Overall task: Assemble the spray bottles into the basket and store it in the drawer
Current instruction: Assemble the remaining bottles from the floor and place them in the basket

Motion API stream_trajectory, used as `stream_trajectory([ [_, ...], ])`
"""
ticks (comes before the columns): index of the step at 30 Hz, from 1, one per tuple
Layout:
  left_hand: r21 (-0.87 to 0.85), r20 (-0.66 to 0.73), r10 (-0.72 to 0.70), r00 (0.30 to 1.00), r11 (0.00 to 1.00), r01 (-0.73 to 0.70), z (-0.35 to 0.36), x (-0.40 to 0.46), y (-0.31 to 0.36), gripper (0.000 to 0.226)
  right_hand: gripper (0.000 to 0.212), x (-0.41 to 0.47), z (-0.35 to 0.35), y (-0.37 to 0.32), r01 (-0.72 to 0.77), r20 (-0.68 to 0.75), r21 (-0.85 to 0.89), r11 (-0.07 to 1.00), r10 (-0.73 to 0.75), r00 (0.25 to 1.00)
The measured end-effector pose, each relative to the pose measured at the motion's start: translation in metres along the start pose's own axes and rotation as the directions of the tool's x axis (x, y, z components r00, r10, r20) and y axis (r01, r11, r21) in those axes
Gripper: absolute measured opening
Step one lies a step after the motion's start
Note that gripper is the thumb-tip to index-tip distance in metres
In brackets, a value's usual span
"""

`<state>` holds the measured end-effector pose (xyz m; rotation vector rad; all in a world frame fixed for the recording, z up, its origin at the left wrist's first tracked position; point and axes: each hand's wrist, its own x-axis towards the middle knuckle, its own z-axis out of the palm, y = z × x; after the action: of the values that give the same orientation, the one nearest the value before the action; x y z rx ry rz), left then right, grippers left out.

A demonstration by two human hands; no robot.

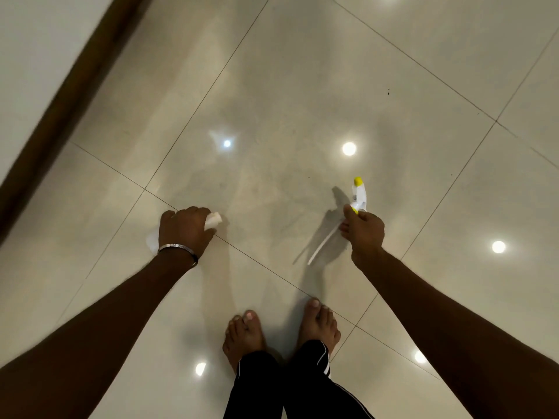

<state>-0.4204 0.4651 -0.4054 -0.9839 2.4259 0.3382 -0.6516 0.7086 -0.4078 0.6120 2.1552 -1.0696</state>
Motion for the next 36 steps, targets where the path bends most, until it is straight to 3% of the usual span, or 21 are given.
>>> stream_trajectory([
  [4, -0.190, 0.008, -0.004, 1.000, 0.982, 0.005, -0.020, -0.016, 0.012, 0.041, 0.016, -0.031, 0.005, -0.029, 0.008, 0.099, 0.164, 0.987, -0.024, 0.995],
  [7, -0.410, 0.002, -0.050, 0.999, 0.911, 0.046, -0.041, -0.032, 0.024, 0.041, 0.016, -0.057, 0.004, -0.057, 0.012, 0.145, 0.232, 0.973, -0.047, 0.988],
  [11, -0.704, 0.015, -0.149, 0.989, 0.700, 0.116, -0.069, -0.056, 0.046, 0.040, 0.017, -0.092, -0.001, -0.097, 0.026, 0.180, 0.294, 0.955, -0.083, 0.980],
  [14, -0.819, 0.033, -0.202, 0.979, 0.556, 0.143, -0.093, -0.076, 0.060, 0.041, 0.014, -0.121, -0.007, -0.130, 0.039, 0.197, 0.344, 0.938, -0.113, 0.974],
  [20, -0.877, 0.037, -0.219, 0.975, 0.460, 0.137, -0.142, -0.117, 0.075, 0.042, 0.020, -0.182, -0.027, -0.190, 0.111, 0.221, 0.430, 0.896, -0.224, 0.949],
  [27, -0.892, -0.020, -0.224, 0.974, 0.445, 0.084, -0.196, -0.149, 0.077, 0.042, 0.027, -0.243, -0.051, -0.236, 0.235, 0.270, 0.427, 0.873, -0.372, 0.888],
  [36, -0.903, -0.024, -0.237, 0.971, 0.422, 0.080, -0.230, -0.167, 0.074, 0.042, 0.031, -0.281, -0.058, -0.252, 0.281, 0.297, 0.406, 0.869, -0.417, 0.859],
])
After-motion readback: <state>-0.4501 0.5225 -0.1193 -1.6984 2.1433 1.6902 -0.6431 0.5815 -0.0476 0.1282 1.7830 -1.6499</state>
